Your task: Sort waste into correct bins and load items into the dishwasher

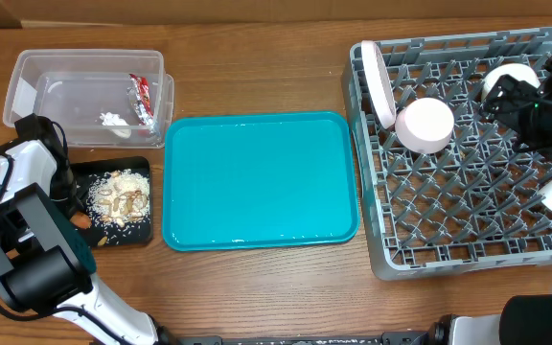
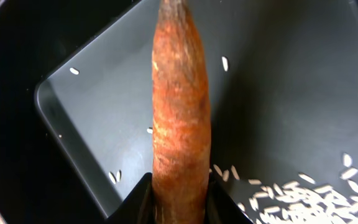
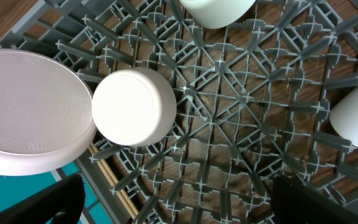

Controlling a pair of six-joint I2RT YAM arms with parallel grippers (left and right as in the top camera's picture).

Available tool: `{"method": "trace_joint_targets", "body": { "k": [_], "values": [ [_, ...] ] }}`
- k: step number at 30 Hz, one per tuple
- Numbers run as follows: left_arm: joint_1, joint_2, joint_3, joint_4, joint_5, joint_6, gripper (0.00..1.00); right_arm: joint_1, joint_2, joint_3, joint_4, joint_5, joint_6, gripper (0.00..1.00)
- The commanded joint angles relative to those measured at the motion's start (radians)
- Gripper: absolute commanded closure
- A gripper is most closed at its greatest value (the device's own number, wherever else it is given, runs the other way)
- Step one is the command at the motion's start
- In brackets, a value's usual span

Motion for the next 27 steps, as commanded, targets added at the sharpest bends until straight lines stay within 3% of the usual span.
{"method": "trace_joint_targets", "body": {
  "k": [1,6,18,22,27],
  "values": [
    [0.006,0.043,-0.005,0.005,-0.036,0.026,0.95,0.002,-0.006,0.006,0.002,-0.006,0.0,0.02],
    [0.006,0.041,0.008,0.0,-0.04,0.076,0.71,0.002,-0.006,0.006,0.002,-0.006,0.0,0.02],
    [-0.022,0.011,0.34,-0.258,-0.01,0.099,0.55,0.002,-0.006,0.006,0.016,-0.006,-0.001,0.0],
    [-0.082,-0.029,0.468,-0.291,0.194,0.182,0.49,0.006,-0.006,0.006,0.056,-0.031,-0.026,0.0],
    [-0.212,-0.048,0.524,-0.294,0.489,0.409,0.34,0.055,-0.006,0.006,0.092,-0.257,-0.245,0.0]
  ]
}}
